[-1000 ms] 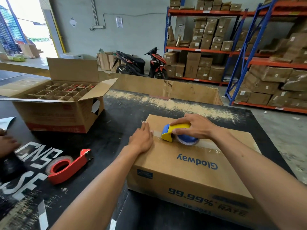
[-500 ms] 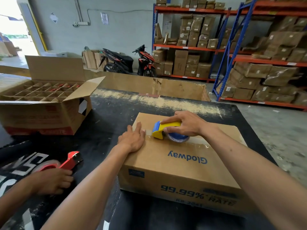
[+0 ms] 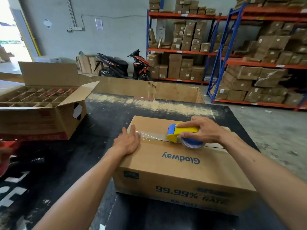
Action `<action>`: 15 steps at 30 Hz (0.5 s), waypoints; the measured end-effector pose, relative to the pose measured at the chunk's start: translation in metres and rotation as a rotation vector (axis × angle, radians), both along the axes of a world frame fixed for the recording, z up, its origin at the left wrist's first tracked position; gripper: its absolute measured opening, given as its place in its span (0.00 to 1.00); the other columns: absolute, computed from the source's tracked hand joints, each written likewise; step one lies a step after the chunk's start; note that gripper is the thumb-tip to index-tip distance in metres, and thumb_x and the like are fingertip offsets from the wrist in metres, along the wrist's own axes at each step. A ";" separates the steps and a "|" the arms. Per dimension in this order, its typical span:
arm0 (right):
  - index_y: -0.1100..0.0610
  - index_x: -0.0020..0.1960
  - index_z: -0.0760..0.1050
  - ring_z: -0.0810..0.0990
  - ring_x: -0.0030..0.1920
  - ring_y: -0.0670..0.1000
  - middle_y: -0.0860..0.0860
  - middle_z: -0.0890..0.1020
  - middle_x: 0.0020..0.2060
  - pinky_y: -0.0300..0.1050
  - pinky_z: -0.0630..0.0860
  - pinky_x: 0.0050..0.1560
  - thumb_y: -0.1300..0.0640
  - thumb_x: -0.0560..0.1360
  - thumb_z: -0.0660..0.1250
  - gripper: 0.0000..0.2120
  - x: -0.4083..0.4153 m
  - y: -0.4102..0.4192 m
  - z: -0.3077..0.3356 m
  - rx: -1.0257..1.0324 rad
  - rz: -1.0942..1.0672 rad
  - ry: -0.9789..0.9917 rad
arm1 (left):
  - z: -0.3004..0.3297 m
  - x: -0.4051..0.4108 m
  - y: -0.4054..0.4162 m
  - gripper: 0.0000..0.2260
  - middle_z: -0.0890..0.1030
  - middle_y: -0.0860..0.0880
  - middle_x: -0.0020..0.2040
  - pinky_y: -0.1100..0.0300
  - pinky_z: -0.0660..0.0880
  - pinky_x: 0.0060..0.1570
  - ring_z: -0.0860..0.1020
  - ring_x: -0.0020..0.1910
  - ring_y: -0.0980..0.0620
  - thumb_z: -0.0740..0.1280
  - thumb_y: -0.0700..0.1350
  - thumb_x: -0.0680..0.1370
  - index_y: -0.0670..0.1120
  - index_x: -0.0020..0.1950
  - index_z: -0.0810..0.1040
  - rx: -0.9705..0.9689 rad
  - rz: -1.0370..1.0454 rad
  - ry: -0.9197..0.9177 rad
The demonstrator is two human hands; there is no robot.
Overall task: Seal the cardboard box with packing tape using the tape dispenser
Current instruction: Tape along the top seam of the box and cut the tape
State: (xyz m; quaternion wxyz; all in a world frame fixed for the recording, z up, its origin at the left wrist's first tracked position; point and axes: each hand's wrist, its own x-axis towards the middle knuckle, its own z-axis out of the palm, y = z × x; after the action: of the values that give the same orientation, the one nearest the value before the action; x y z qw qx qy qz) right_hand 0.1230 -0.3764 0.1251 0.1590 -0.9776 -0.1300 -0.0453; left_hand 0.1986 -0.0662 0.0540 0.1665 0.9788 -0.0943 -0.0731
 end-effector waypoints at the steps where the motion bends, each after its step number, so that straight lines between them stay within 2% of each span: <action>1: 0.28 0.64 0.72 0.72 0.43 0.46 0.46 0.72 0.42 0.44 0.66 0.41 0.27 0.71 0.62 0.22 0.000 0.001 -0.001 -0.003 -0.010 -0.004 | 0.000 -0.001 0.000 0.27 0.47 0.37 0.80 0.38 0.57 0.72 0.59 0.76 0.34 0.44 0.60 0.83 0.51 0.81 0.47 0.010 -0.011 -0.025; 4: 0.29 0.66 0.71 0.72 0.45 0.46 0.46 0.71 0.44 0.43 0.67 0.42 0.30 0.73 0.62 0.21 -0.001 0.001 -0.002 -0.002 -0.023 0.018 | 0.000 -0.003 -0.005 0.30 0.39 0.38 0.80 0.43 0.40 0.77 0.44 0.79 0.38 0.44 0.60 0.83 0.47 0.81 0.43 0.087 -0.117 -0.170; 6: 0.31 0.66 0.72 0.72 0.45 0.47 0.47 0.71 0.44 0.43 0.67 0.42 0.31 0.73 0.63 0.22 0.000 0.002 0.000 -0.009 -0.028 0.037 | 0.004 -0.010 -0.018 0.31 0.38 0.40 0.80 0.47 0.36 0.76 0.39 0.79 0.43 0.44 0.61 0.83 0.46 0.81 0.41 0.110 -0.254 -0.212; 10: 0.32 0.66 0.74 0.72 0.46 0.47 0.48 0.73 0.46 0.46 0.69 0.44 0.31 0.73 0.65 0.22 0.001 0.003 0.001 0.032 -0.054 0.047 | 0.003 -0.023 -0.051 0.32 0.39 0.44 0.81 0.51 0.36 0.76 0.38 0.79 0.48 0.44 0.63 0.83 0.47 0.81 0.40 0.123 -0.440 -0.137; 15: 0.31 0.64 0.75 0.73 0.45 0.47 0.46 0.74 0.44 0.46 0.66 0.43 0.30 0.73 0.65 0.21 0.003 0.011 0.003 -0.045 -0.062 0.025 | -0.005 -0.023 -0.056 0.32 0.41 0.46 0.81 0.51 0.37 0.77 0.40 0.80 0.50 0.44 0.64 0.82 0.47 0.81 0.43 0.154 -0.448 -0.109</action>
State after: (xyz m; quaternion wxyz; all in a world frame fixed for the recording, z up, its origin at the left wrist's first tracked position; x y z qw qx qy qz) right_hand 0.1256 -0.3652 0.1277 0.1370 -0.9851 -0.0983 -0.0349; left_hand 0.1758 -0.1217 0.0493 0.0655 0.9458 -0.3119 -0.0621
